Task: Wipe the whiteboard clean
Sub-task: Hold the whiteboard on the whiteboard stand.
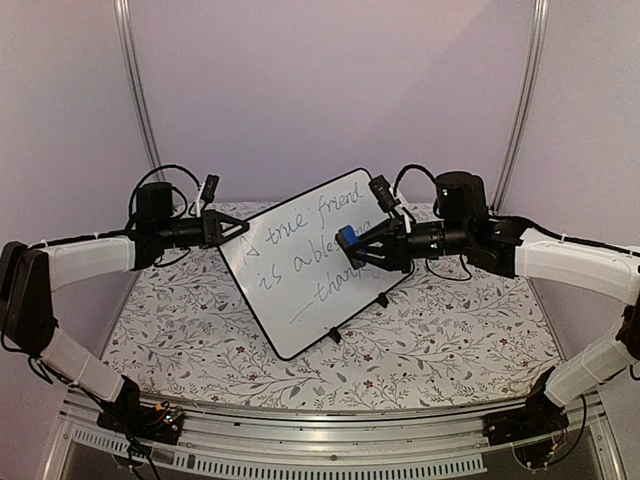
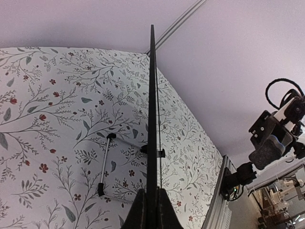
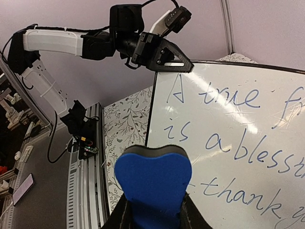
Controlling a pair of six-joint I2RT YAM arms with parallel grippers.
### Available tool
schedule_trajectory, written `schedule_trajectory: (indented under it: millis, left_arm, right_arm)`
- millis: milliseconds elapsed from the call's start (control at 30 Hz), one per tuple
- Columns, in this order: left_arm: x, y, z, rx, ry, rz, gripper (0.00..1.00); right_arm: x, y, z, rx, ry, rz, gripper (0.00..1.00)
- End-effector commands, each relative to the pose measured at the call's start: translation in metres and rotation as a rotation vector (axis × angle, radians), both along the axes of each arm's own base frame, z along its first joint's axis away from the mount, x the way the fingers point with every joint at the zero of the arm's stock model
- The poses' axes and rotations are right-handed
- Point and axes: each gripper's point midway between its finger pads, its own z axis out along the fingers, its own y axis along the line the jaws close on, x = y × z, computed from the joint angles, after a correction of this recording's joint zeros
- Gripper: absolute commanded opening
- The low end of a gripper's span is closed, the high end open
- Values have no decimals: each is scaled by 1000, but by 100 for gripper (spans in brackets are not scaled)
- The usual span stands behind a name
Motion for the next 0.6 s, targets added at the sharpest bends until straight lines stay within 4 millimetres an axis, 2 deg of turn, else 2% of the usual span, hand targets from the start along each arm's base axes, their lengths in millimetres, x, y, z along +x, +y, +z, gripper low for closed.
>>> schedule_trajectory:
  millis: [0,33,167,233,300,500,567]
  left_arm:
    - [1,-1,3,-13,-21,-16,0]
    - [1,-1,3,-14,-21,-17,0]
    - [-2,-3,8,-21,-21,-12,0]
    - [-5,-5,11,-16,-26,0,0]
    - [-8,-8,12,2,-30,25,0]
    - [-21,-14,19,29,-59,90,0]
    - [-26,-13,19,18,-49,100,0]
  right_arm:
    - [4,5,8,-1,-30,-12,10]
    - [5,5,8,-4,-23,-21,13]
    - [8,9,2,-41,8,-45,13]
    - [9,13,-1,-59,-1,-63,12]
    - [9,18,-1,-72,-37,-83,7]
    - [12,38,2,-119,-142,-164,7]
    - [13,49,-5,-161,-167,-182,7]
